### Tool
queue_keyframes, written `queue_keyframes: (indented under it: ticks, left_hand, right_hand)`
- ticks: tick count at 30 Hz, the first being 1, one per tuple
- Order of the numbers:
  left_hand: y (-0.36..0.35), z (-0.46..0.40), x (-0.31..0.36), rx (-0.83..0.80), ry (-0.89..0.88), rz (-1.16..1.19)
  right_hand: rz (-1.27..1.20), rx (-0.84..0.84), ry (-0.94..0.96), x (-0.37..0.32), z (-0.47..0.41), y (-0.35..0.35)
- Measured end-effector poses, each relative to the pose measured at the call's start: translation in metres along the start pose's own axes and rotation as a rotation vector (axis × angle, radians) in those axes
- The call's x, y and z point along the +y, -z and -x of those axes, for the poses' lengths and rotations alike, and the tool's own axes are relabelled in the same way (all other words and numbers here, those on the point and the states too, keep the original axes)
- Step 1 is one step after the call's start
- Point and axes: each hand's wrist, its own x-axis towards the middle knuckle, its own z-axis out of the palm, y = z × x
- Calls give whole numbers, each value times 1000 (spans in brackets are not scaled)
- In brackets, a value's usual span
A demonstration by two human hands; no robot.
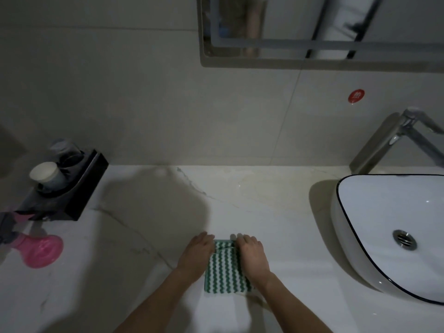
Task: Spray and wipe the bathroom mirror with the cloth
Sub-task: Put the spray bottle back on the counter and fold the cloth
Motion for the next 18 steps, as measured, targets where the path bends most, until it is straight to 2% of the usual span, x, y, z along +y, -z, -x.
queue_keyframes:
  ticks: [2,5,7,11,15,18]
  left_hand:
    - [3,-1,2,-14,-8,39]
    - [8,-3,6,68,-70,104]
    - [7,-2,5,103,-117,82]
    - [-2,2,7,119,-127,-18]
    - [3,2,14,100,-33,123]
    - [14,1,27,24,57,213]
  right_hand:
    - [-28,1,-12,2,0,-2]
    - [-57,-1,-27,-1,4,5]
    - [-1,64,-6,-1,11,10]
    - [-52,40,-43,-2,19,14]
    - [-116,27,-13,3,27,13]
    - [-120,87,-24,6,32,19]
